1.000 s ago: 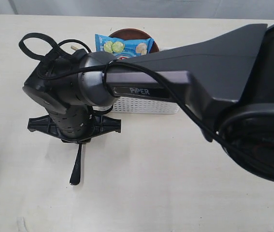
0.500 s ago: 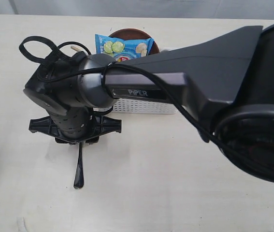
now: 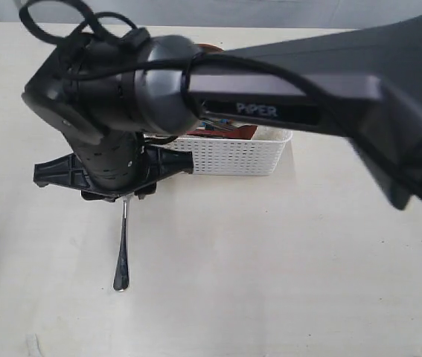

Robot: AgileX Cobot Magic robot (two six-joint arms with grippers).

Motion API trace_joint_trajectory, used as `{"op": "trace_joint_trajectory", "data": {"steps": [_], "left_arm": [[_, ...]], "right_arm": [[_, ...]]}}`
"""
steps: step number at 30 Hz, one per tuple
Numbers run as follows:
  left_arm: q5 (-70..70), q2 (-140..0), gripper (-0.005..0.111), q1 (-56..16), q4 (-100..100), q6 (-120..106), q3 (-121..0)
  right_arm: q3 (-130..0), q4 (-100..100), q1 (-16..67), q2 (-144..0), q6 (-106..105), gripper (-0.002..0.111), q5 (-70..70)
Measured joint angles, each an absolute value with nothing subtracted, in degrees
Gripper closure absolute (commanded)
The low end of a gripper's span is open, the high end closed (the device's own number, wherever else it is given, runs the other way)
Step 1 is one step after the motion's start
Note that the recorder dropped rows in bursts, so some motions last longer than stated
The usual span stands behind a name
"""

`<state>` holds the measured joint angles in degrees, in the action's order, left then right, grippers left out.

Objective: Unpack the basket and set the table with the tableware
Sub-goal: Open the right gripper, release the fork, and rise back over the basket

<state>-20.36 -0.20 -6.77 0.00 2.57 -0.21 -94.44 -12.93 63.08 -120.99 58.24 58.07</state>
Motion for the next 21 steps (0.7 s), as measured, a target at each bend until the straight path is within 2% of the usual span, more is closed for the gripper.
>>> {"op": "trace_joint_trajectory", "data": {"steps": [2,4,6,7,14,21], "left_arm": [[-20.36,-0.20,0.107,-6.77,0.00,2.57,-0.21],[-20.36,-0.20,0.107,-6.77,0.00,2.57,-0.21],[-20.36,-0.20,0.107,-6.77,0.00,2.57,-0.21],[-20.36,-0.20,0.107,-6.77,0.00,2.57,-0.21],[-20.36,-0.20,0.107,-6.77,0.00,2.57,-0.21],[-20.36,-0.20,0.107,-6.77,0.00,2.57,-0.21]], "right_arm": [[-94.44,-12.60,63.08,-118.68,53.77,0.075,60.36],[-94.44,-11.29,63.08,-116.29,47.85,0.088,63.09],[-94.44,-9.86,63.08,-114.09,41.22,0.105,65.23],[-94.44,-9.26,63.08,-112.81,37.62,0.108,66.27],[-94.44,-15.69,62.41,-104.53,24.16,0.109,68.86],[-94.44,-17.26,53.02,-101.73,14.29,0.109,68.70]]}}
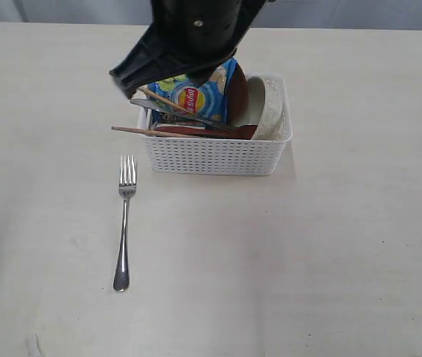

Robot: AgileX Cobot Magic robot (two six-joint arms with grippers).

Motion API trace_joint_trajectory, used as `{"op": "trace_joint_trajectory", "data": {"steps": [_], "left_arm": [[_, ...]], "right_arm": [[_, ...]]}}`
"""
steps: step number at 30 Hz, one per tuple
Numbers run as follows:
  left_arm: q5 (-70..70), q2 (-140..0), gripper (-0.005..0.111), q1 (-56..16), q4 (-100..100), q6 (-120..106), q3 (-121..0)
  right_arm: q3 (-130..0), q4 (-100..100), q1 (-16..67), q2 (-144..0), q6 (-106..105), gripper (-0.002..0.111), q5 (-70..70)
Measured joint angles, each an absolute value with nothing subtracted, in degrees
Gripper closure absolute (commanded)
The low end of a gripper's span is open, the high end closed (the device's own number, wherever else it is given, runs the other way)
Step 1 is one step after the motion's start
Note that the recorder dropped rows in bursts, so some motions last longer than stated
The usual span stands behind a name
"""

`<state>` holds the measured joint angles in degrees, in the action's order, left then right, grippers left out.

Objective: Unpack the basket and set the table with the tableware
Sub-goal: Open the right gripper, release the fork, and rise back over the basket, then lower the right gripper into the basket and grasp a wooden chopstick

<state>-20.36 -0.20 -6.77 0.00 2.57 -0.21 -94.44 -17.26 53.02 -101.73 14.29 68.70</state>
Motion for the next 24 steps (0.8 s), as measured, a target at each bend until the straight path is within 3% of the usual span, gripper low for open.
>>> {"op": "trace_joint_trajectory", "data": {"steps": [6,12,14,21,24], "left_arm": [[-20.36,-0.20,0.107,-6.77,0.00,2.57,-0.21],[-20.36,-0.20,0.107,-6.77,0.00,2.57,-0.21],[-20.36,-0.20,0.107,-6.77,0.00,2.57,-0.21],[-20.36,-0.20,0.107,-6.77,0.00,2.57,-0.21],[-20.36,-0.20,0.107,-6.77,0.00,2.57,-0.21]], "right_arm": [[-94.44,-15.15,46.15,-104.08,2.86,0.108,64.76],[-94.44,-12.94,44.43,-107.80,-7.05,0.108,58.59],[-94.44,-12.94,44.43,-109.36,-8.14,0.102,57.16],[-96.01,-12.62,42.41,-114.29,-8.73,0.065,55.35],[-97.69,-10.34,41.10,-115.52,-9.20,0.065,55.07]]}}
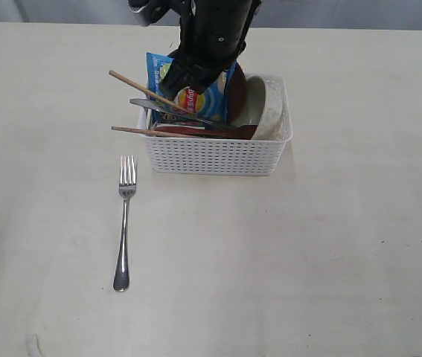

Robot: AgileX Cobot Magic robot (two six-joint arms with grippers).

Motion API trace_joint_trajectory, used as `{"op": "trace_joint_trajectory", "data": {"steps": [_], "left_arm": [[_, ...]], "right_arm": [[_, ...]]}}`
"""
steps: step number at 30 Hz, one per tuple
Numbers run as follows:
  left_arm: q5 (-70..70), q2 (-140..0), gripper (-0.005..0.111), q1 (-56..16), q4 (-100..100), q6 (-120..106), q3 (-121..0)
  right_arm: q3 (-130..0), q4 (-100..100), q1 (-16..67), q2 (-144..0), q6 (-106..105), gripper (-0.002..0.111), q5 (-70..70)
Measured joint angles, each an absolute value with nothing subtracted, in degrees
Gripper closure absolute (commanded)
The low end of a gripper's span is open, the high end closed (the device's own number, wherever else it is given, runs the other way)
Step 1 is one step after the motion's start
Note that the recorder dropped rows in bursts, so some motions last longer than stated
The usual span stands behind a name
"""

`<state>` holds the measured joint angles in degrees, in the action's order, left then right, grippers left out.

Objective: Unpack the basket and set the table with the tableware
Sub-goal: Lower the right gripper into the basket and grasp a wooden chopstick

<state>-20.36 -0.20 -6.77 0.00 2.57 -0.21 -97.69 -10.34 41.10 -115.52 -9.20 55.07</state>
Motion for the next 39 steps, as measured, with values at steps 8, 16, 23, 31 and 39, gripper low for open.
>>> {"op": "trace_joint_trajectory", "data": {"steps": [8,16,23,31,39], "left_arm": [[-20.36,-0.20,0.107,-6.77,0.00,2.57,-0.21],[-20.36,-0.20,0.107,-6.77,0.00,2.57,-0.21],[-20.36,-0.20,0.107,-6.77,0.00,2.57,-0.21],[-20.36,-0.20,0.107,-6.77,0.00,2.57,-0.21],[-20.36,-0.20,0.107,-6.77,0.00,2.57,-0.21]], "right_arm": [[-98.24,-8.37,42.71,-115.87,-11.13,0.065,51.61],[-98.46,-8.75,45.01,-119.86,-11.13,0.065,50.62],[-98.46,-14.41,48.18,-121.07,-10.17,0.065,48.94],[-98.46,-17.01,48.30,-123.41,-8.37,0.065,46.64],[-98.46,-20.94,48.30,-125.51,-5.61,0.067,42.64]]}}
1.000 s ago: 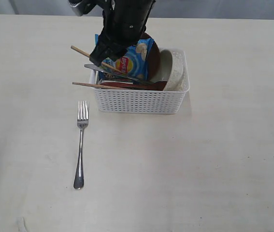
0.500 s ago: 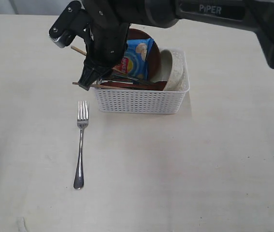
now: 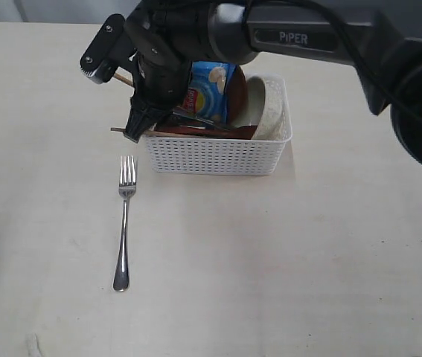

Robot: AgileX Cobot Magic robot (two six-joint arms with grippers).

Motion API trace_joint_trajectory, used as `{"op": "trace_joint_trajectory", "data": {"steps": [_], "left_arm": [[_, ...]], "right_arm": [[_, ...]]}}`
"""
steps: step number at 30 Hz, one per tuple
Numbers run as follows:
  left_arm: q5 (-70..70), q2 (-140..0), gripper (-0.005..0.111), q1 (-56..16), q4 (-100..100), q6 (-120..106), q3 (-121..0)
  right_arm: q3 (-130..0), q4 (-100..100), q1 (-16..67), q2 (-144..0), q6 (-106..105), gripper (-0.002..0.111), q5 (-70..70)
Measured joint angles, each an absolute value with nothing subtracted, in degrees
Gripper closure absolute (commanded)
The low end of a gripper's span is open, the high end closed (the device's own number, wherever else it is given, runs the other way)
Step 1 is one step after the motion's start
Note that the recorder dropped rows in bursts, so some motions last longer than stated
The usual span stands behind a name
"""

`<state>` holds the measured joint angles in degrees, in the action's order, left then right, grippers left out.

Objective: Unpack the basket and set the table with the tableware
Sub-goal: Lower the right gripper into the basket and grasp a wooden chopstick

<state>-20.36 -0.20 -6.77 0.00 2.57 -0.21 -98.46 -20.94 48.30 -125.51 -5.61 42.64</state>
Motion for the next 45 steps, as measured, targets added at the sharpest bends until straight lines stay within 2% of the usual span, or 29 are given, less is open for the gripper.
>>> {"op": "trace_joint_trajectory", "data": {"steps": [1,3,5,18,31,45], "left_arm": [[-20.36,-0.20,0.107,-6.77,0.00,2.57,-0.21],[-20.36,-0.20,0.107,-6.77,0.00,2.57,-0.21],[-20.36,-0.20,0.107,-6.77,0.00,2.57,-0.21],[-20.36,-0.20,0.107,-6.77,0.00,2.57,-0.21],[-20.36,-0.20,0.107,-6.77,0.00,2.57,-0.21],[-20.36,-0.20,0.107,-6.77,0.00,2.57,-0.21]], "right_arm": [[-98.46,-21.72,48.30,-125.78,-5.50,0.074,42.31],[-98.46,-22.28,48.30,-125.78,-5.02,0.095,42.42],[-98.46,-24.05,48.30,-126.02,-4.90,0.109,42.53],[-98.46,-24.84,48.18,-126.04,-4.71,0.109,44.53],[-98.46,-24.49,48.28,-119.96,-4.47,0.109,46.90],[-98.46,-21.91,48.28,-123.57,-4.47,0.109,47.40]]}}
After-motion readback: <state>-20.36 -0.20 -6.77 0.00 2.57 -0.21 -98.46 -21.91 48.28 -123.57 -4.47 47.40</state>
